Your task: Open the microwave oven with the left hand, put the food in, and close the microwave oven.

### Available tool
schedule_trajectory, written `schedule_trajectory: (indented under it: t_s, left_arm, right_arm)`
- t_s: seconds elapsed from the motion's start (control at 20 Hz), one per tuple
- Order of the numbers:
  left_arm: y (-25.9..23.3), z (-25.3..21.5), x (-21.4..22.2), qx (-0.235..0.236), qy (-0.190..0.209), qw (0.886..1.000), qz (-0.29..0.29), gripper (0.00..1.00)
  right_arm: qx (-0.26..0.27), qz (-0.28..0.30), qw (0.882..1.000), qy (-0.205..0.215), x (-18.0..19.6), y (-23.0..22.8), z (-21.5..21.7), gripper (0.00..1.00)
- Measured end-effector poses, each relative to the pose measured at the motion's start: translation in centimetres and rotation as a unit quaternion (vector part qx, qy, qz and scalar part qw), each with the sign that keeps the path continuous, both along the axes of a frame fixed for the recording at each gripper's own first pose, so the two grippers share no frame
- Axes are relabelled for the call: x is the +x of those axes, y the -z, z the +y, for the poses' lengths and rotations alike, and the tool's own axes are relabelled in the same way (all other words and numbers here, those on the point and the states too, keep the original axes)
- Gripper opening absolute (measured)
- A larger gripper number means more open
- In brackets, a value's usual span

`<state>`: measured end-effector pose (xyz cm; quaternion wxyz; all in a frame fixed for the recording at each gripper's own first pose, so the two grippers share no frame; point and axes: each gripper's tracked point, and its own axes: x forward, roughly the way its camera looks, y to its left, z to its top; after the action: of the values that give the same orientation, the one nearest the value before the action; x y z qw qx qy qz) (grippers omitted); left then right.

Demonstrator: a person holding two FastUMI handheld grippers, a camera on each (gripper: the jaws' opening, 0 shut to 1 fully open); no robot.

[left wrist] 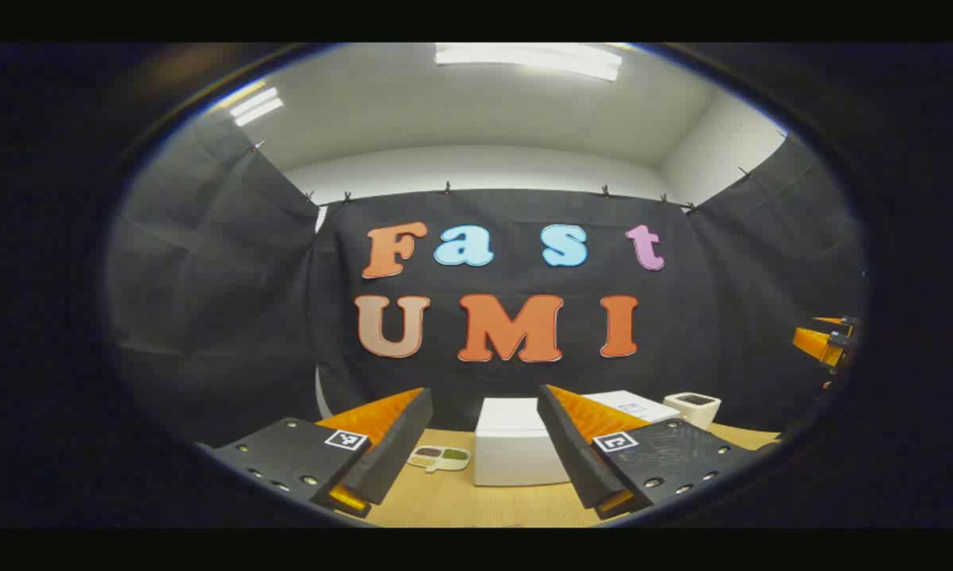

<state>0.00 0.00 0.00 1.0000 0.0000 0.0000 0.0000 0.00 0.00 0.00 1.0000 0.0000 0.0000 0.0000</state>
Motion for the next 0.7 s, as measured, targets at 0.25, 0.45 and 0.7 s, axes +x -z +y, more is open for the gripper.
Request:
schedule_trajectory:
  t_s: [0.25,0.45,0.7]
  left_arm:
    - [-0.1,-0.9,0.2,-0.008,0.004,1.000,-0.007,0.87]
    - [0.0,-1.1,0.4,-0.015,0.001,1.000,-0.007,0.87]
    - [0.3,-2.6,0.6,-0.020,0.012,1.000,-0.005,0.87]
  right_arm:
    - [0.007,0.000,1.000,0.008,-0.1,0.0,-1.5,0.96]
    - [0.005,0.004,1.000,0.009,0.1,0.2,-1.9,0.94]
    - [0.003,0.011,1.000,0.000,0.2,0.5,-1.7,0.94]
